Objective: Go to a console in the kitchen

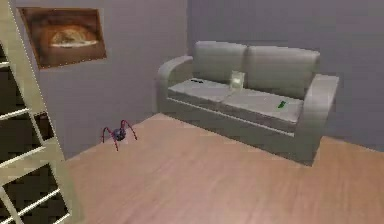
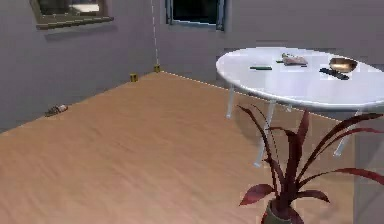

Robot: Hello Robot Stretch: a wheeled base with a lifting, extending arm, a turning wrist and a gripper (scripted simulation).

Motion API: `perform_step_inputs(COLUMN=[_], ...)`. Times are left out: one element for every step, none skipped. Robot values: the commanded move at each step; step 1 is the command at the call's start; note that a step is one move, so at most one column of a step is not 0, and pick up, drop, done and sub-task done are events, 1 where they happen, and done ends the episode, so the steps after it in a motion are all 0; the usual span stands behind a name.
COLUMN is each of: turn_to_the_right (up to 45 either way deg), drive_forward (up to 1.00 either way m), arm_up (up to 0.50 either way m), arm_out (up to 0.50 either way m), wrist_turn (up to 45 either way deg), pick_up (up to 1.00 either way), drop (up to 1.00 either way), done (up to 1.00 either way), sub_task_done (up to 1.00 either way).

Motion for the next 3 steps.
perform_step_inputs(turn_to_the_right=[-39.0, 0.0, -45.0], drive_forward=[0.0, 0.6, 0.0], arm_up=[0.0, 0.0, 0.0], arm_out=[0.0, 0.0, 0.0], wrist_turn=[0.0, 0.0, 0.0], pick_up=[0.0, 0.0, 0.0], drop=[0.0, 0.0, 0.0], done=[0.0, 0.0, 0.0], sub_task_done=[0.0, 0.0, 0.0])
